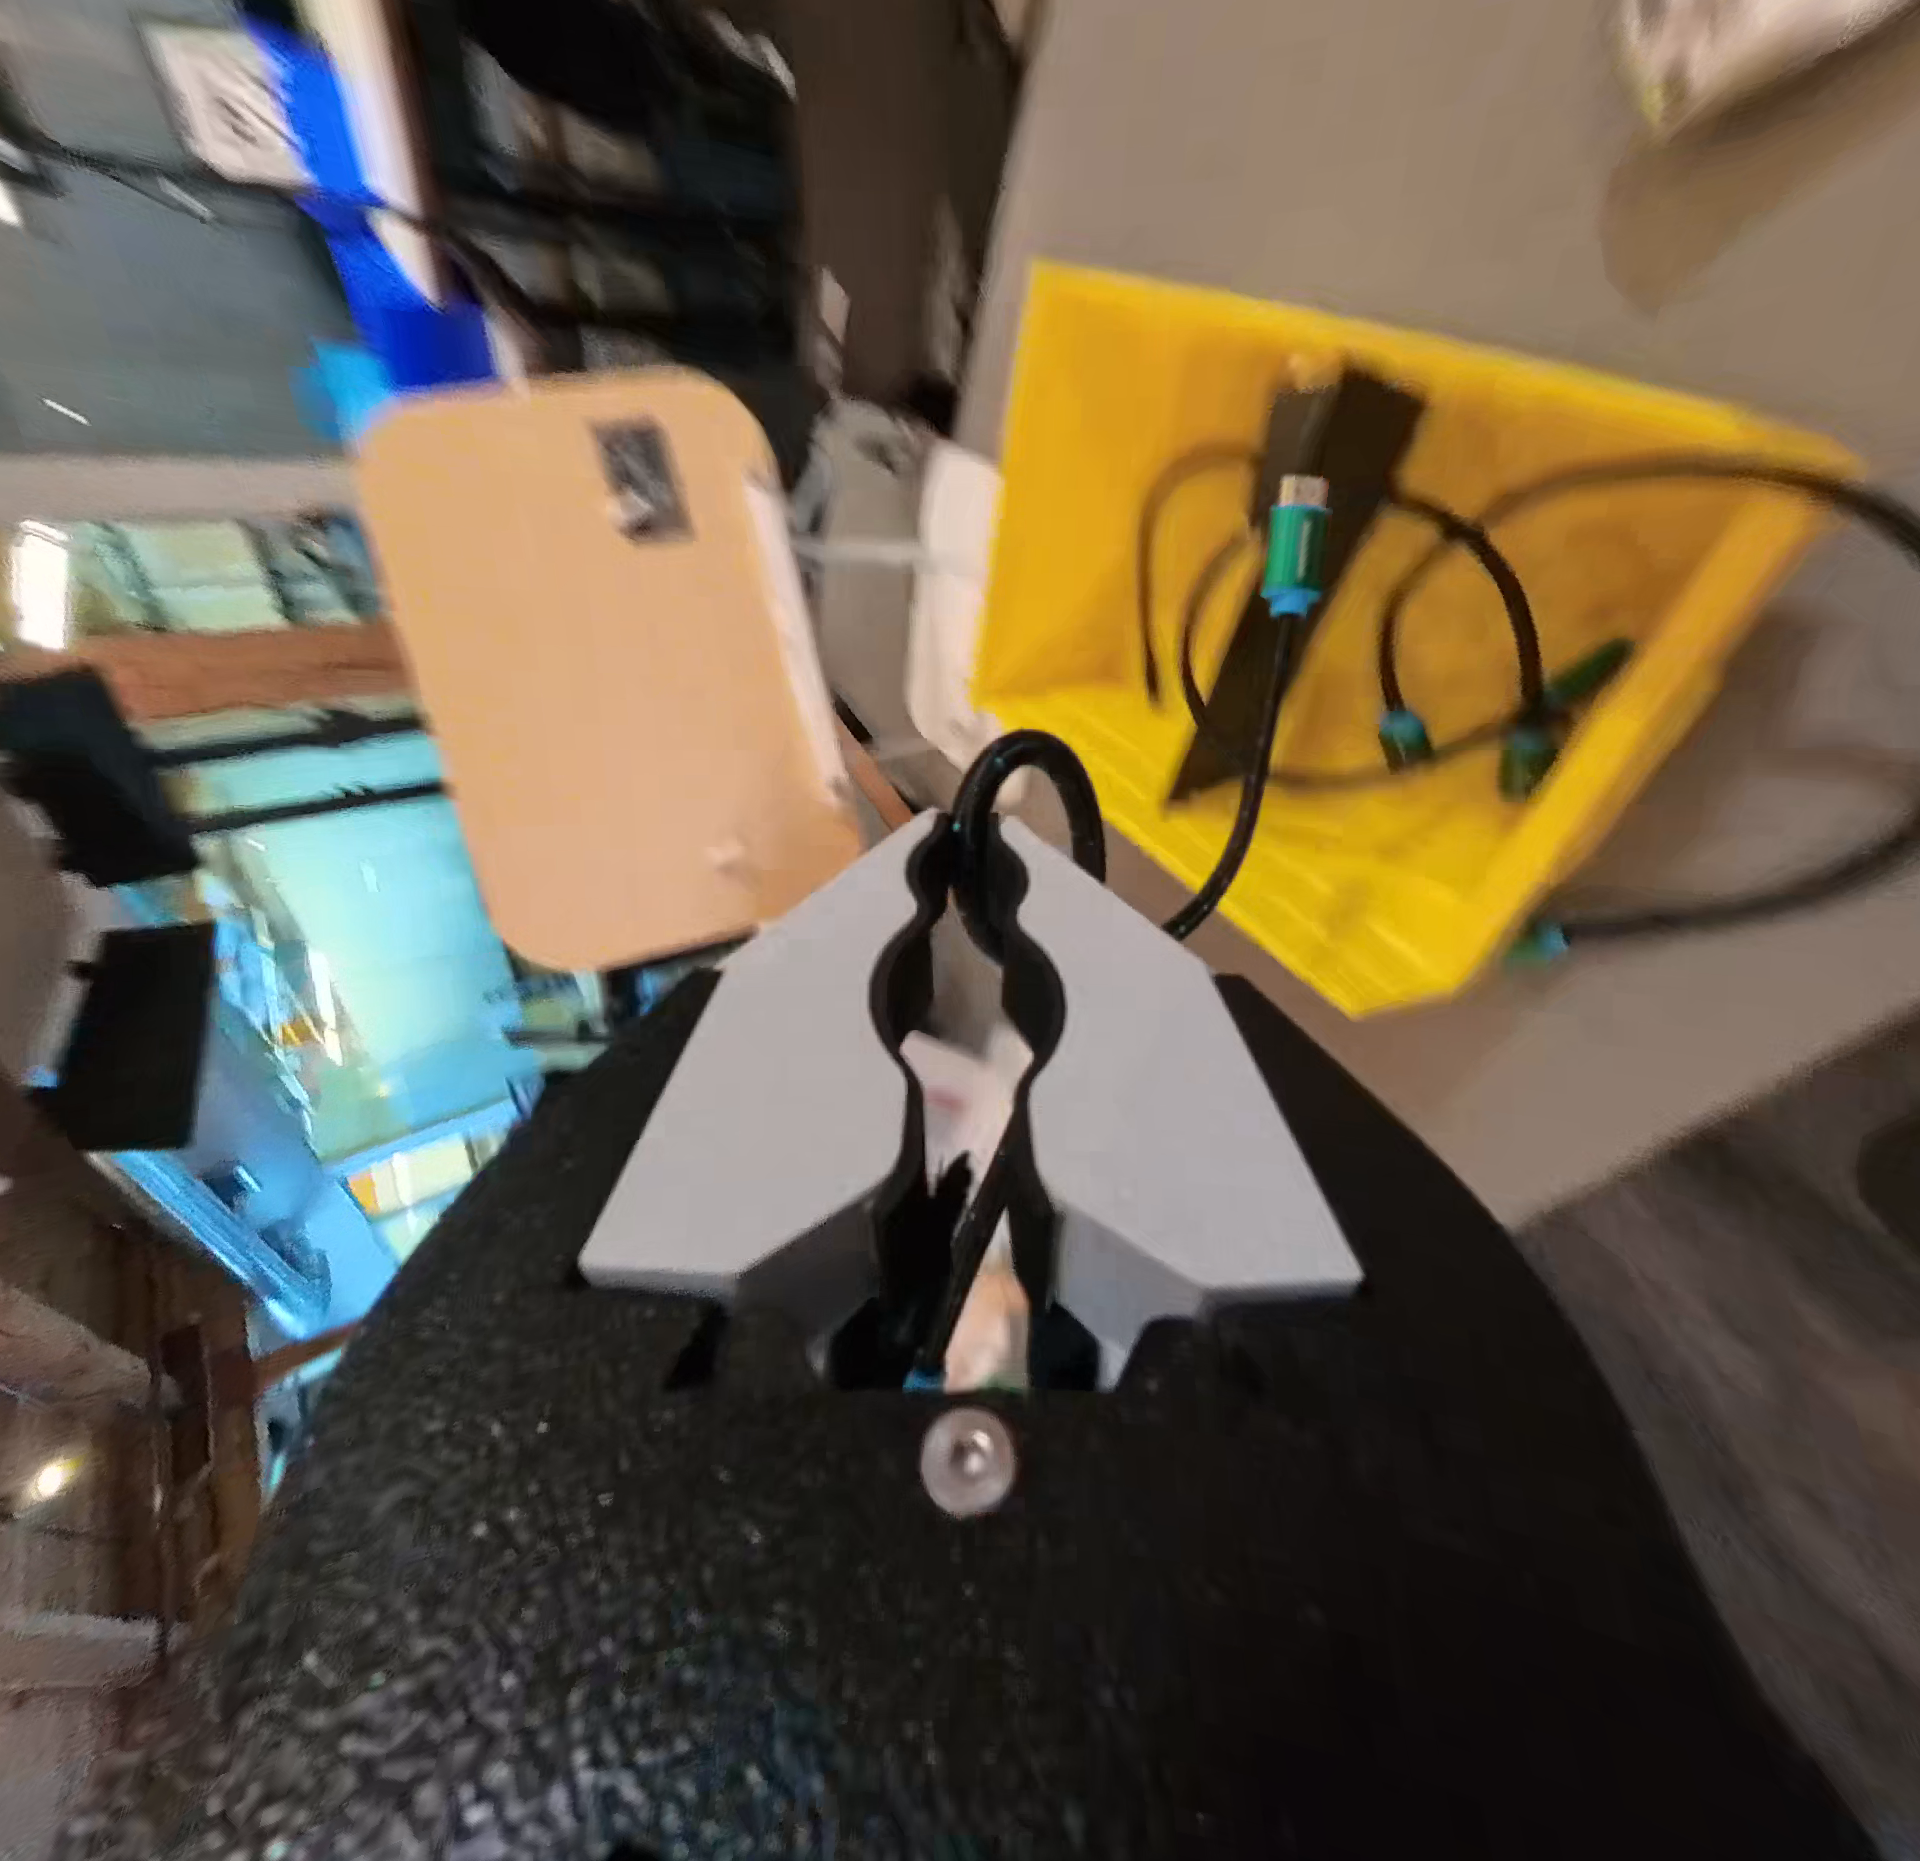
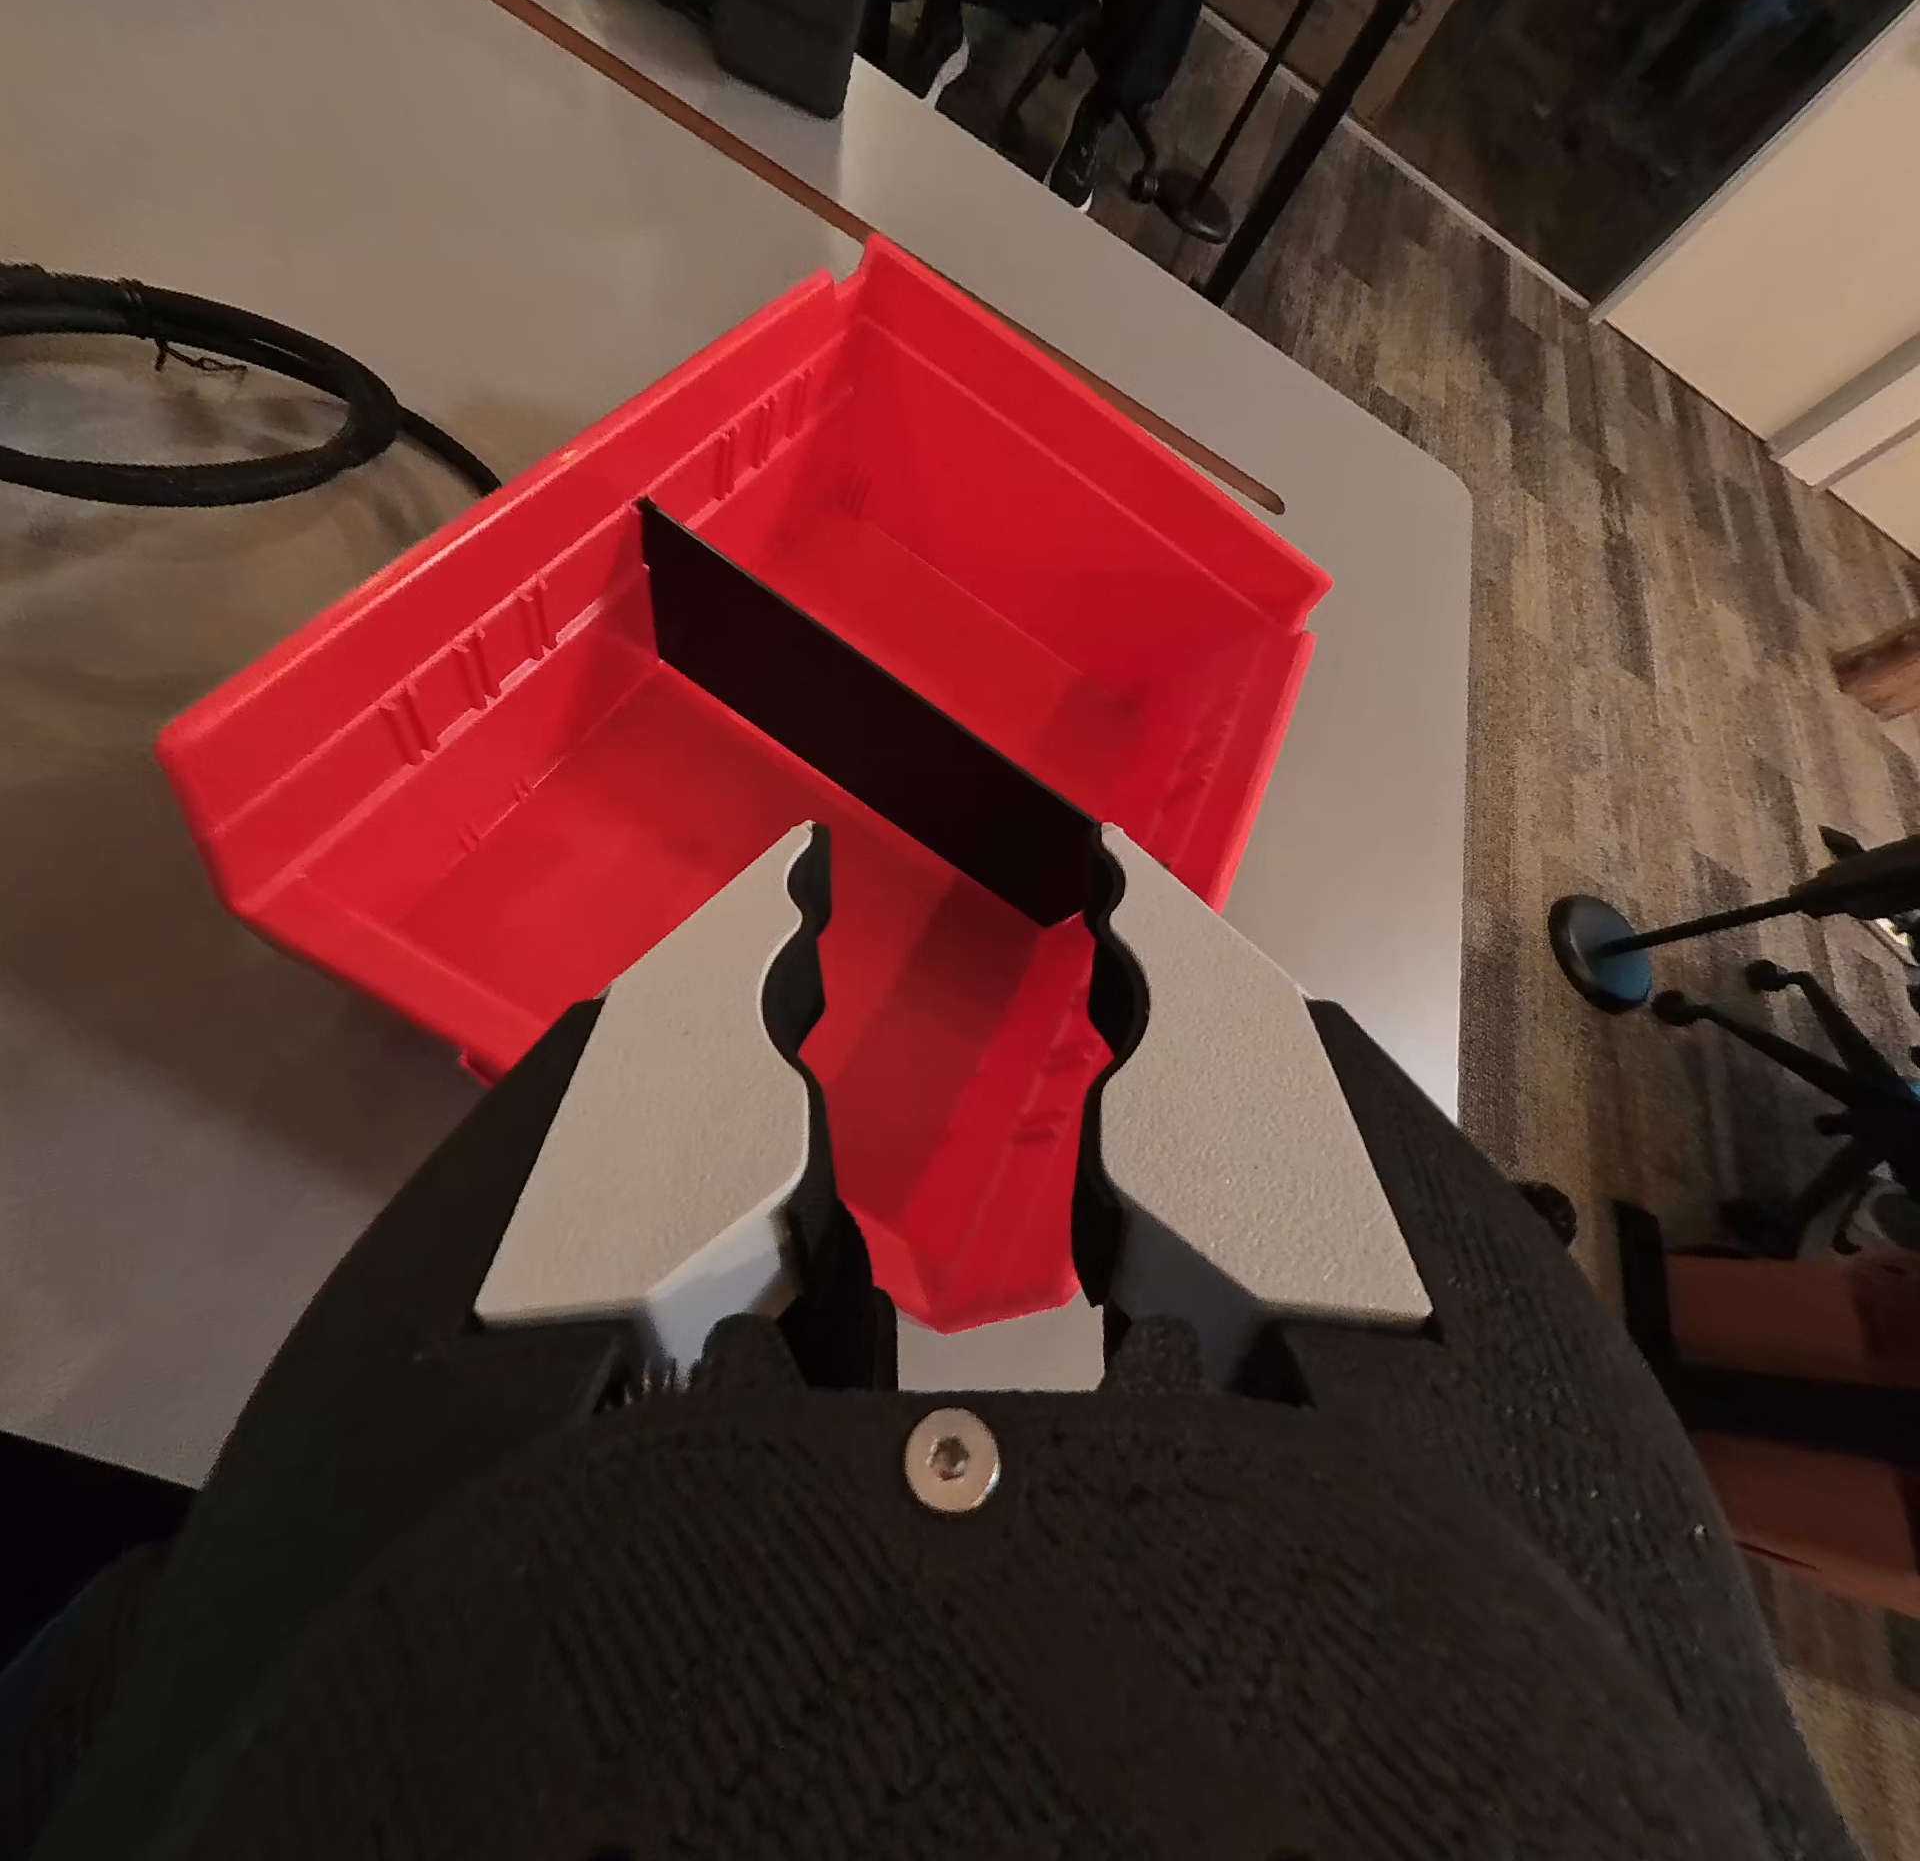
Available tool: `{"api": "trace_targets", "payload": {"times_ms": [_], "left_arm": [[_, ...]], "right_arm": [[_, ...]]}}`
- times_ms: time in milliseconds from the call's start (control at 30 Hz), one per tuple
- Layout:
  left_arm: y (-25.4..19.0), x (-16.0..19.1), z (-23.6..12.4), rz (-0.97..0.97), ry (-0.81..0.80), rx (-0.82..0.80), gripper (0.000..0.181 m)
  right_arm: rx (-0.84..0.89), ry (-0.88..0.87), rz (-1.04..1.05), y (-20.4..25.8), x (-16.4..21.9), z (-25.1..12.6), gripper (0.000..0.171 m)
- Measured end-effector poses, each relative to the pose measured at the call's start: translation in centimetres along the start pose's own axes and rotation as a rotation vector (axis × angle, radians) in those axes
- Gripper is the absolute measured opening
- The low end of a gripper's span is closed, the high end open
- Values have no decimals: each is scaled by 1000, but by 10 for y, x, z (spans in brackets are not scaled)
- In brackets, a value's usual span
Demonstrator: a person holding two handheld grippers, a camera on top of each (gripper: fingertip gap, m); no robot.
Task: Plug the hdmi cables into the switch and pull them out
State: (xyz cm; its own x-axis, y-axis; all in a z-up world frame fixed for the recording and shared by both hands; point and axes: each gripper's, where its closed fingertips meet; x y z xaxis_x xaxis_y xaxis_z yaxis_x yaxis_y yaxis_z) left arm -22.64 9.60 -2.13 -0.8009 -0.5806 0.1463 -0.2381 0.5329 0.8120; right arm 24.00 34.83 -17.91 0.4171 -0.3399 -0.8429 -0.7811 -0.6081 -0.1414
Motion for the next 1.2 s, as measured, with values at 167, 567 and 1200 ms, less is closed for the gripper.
{"api": "trace_targets", "payload": {"times_ms": [167,567,1200], "left_arm": [[25,-93,-27,-115,-458,-171,3],[-107,-262,70,-446,-777,22,3],[-111,-86,98,-639,-442,-4,29]], "right_arm": [[0,-11,-8,2,-3,-1,48],[3,-17,-29,3,-4,-1,48],[20,29,-61,5,2,8,48]]}}
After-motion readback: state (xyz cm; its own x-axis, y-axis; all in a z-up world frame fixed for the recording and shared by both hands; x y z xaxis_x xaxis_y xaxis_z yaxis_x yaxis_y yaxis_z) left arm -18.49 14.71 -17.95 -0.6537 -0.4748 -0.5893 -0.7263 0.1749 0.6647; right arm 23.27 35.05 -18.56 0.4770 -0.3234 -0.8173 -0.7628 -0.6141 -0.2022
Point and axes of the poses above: each gripper's, where its closed fingertips meet, z out along the fingers, x out of its underside, y = z × x across the jaws, and after that the axes turned 15 degrees about z, right-handed
